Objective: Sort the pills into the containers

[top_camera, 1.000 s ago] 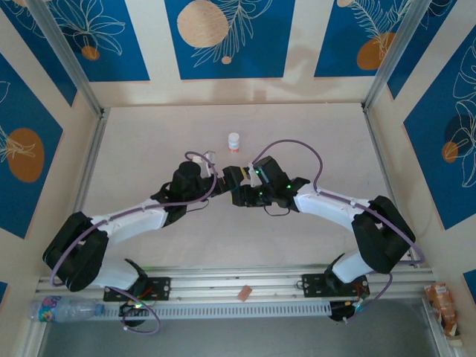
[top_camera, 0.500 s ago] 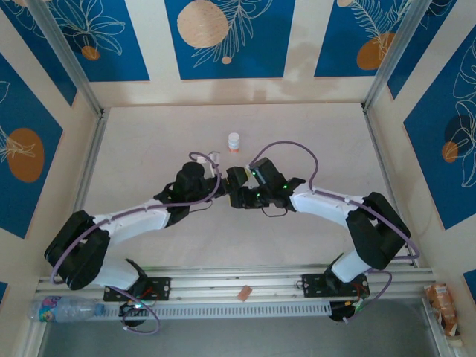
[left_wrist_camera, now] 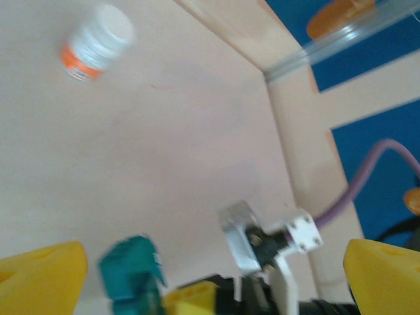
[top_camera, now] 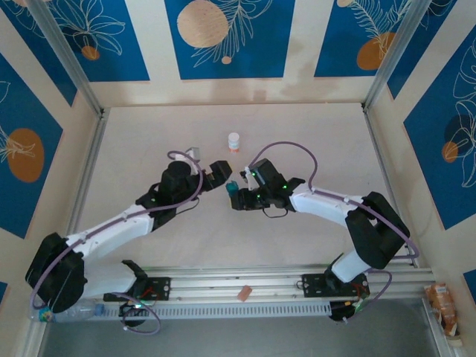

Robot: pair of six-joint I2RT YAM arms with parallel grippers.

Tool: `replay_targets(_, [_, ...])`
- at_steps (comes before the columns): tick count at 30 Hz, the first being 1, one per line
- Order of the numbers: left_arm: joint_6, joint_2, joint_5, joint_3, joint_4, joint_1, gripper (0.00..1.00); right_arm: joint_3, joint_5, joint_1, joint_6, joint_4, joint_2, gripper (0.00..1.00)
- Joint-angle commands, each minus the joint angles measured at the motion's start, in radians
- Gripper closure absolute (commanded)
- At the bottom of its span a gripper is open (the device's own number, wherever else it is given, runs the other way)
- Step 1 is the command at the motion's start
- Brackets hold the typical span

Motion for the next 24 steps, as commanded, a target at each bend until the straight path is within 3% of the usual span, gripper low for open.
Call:
replay_targets(1, [0.062,-0.030,-0.063,-0.026,-0.128,0.044,0.00,0.032,0.031,-0.005,-0.074,-0.082,0.056,0.75])
replay_targets(21, [0.087,-0.051,-0.038,-0.095,-0.137,0.094,0.00,0.217,0.290,0.110,-0.209,-0.242,0.302,0.69])
replay_targets(23, [0.087,-0.053,-0.037,-0.097,-0.137,0.093,0.00,0.215,0.298,0.116,-0.210,-0.243,0.306,0.65])
replay_targets(24, [0.086,-0.053,-0.037,-0.097,-0.135,0.093,0.00,0.214,0.303,0.118,-0.208,-0.247,0.307,0.57])
